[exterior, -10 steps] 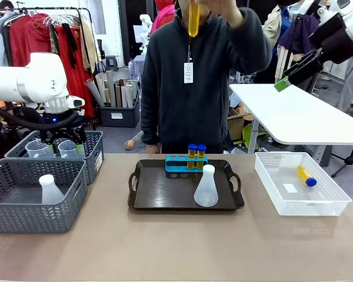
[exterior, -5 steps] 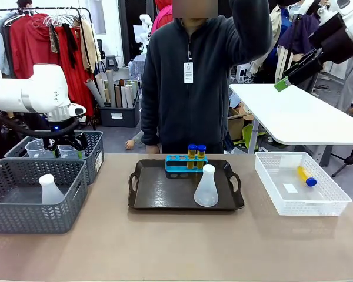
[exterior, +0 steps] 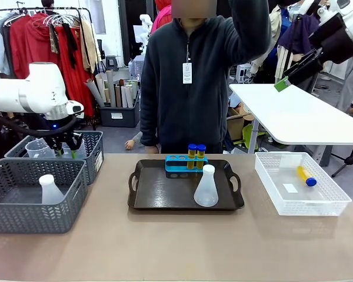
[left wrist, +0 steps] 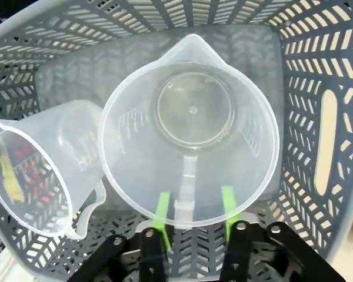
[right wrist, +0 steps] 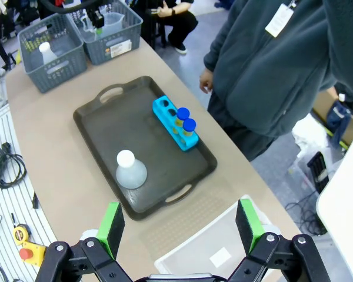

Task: Prepare the laboratory tools.
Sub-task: Pick up one Large Measuring Cup and place it on the Handle tray.

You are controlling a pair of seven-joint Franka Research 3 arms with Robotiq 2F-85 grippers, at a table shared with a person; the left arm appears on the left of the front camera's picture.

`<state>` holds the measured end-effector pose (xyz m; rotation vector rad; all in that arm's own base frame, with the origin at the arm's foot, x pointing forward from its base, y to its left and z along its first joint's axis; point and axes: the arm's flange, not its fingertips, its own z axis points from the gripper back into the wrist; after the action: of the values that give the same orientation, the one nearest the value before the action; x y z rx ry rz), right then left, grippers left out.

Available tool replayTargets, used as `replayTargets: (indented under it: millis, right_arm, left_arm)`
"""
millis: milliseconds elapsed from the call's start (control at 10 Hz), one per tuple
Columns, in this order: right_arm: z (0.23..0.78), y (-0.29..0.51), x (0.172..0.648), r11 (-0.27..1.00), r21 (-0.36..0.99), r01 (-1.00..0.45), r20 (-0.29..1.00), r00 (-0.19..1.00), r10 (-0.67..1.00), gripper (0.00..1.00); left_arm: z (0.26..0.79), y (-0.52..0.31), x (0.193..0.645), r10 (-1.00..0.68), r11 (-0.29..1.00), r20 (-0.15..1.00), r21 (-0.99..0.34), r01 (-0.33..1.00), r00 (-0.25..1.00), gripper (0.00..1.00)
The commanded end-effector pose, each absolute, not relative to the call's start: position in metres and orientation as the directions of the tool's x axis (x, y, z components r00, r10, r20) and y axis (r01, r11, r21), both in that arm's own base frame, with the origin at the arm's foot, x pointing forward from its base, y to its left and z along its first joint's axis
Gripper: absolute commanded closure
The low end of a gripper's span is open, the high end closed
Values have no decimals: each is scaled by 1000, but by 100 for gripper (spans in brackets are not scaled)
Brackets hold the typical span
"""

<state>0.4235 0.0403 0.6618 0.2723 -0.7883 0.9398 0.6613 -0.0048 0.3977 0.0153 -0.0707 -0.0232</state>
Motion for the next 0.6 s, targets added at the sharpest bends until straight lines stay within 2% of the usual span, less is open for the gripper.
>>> replayTargets:
  millis: [0,500]
  right_arm:
    - [662,40,423,578,-117,-807,713,337,615,0]
    - [662,40,423,578,-117,-807,713,337,615,0]
  left_arm:
    - [400,0,650,-30,999,88,17,28,996,100]
    - [445,-2,628,-72,997,111,-11,73,991,100]
